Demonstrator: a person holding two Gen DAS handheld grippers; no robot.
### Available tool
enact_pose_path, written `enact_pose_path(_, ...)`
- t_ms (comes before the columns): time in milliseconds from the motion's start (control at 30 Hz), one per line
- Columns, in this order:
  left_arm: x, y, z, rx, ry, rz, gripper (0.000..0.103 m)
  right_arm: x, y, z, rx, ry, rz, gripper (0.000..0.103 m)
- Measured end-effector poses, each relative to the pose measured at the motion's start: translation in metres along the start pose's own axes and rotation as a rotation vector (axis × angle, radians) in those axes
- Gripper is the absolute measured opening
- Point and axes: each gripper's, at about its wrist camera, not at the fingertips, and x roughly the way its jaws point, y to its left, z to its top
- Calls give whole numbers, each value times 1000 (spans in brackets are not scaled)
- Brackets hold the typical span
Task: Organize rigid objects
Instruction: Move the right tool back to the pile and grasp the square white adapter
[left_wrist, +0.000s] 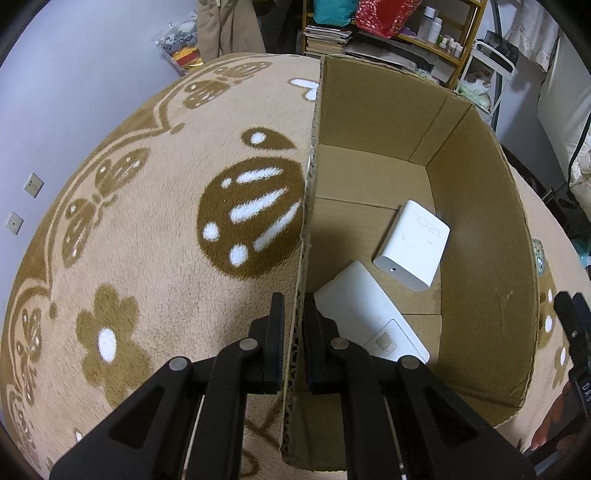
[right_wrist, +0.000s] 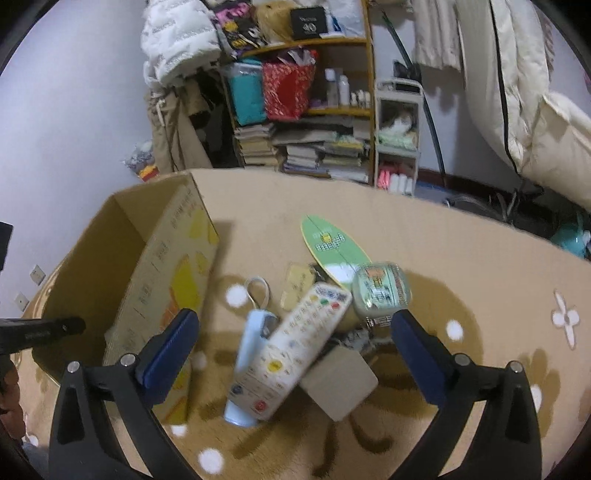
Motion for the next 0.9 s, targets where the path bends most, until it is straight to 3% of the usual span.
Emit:
enact_pose_path(300,0,-1,0,4,-1,3,9,15,-29,-22,61,66,-23,103)
enact_pose_path(700,-1,0,0,2,0,0,10,28,-57,-35,209,103,21,103)
enact_pose_path(833,-1,0,0,2,0,0,10,33,-65,-38,289,126,70,89)
enact_pose_path(900,-1,0,0,3,0,0,10,37,-70,-40,340,142,103,77)
